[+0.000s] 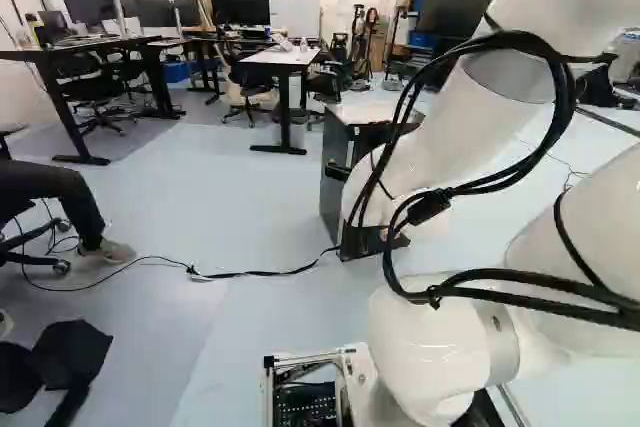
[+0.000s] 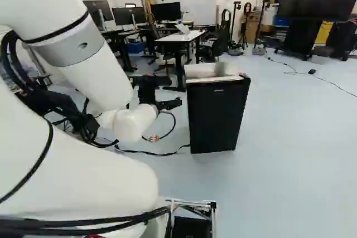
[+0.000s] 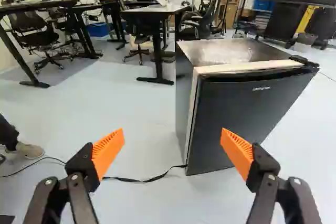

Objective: Open the fridge door

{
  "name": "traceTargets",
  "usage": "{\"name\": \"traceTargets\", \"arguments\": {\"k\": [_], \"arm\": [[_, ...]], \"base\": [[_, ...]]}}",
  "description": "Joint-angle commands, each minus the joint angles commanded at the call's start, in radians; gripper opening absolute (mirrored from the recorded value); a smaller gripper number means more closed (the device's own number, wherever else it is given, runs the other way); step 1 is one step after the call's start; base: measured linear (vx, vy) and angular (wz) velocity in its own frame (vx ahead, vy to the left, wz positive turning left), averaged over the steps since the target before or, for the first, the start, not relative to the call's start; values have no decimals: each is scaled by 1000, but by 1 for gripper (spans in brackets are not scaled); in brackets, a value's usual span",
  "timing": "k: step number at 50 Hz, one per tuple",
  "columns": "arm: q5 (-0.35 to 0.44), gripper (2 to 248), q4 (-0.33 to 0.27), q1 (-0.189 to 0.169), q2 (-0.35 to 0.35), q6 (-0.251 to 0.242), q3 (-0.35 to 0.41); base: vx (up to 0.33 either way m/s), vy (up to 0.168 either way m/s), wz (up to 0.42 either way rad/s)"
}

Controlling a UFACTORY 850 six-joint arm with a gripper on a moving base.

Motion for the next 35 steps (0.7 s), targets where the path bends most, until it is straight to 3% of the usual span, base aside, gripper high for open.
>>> {"name": "traceTargets", "arguments": {"k": [35], "arm": [[0, 247, 0, 0, -24, 0, -20]], "base": [[0, 0, 0]]}}
